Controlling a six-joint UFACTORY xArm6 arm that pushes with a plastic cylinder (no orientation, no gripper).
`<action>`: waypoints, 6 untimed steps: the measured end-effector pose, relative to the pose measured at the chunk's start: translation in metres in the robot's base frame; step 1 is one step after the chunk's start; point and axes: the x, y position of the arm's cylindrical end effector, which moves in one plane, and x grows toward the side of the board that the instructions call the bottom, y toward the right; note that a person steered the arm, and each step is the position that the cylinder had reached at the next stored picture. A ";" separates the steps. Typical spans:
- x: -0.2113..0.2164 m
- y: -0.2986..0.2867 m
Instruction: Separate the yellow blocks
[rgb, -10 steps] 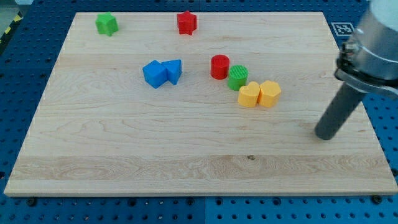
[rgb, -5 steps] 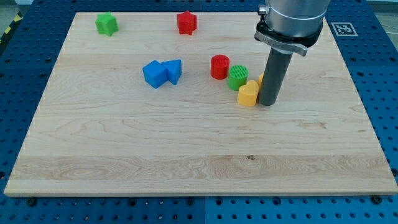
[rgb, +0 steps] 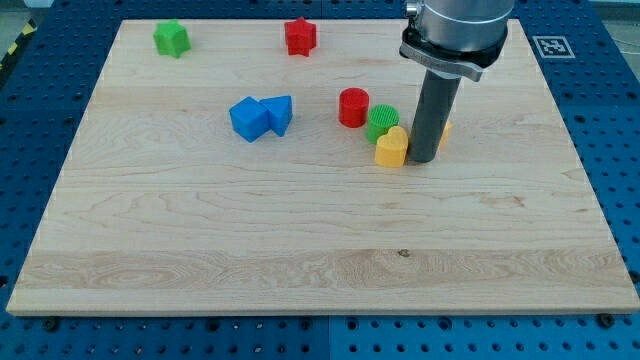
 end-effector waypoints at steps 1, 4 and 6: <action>-0.006 0.000; -0.016 0.000; -0.018 0.002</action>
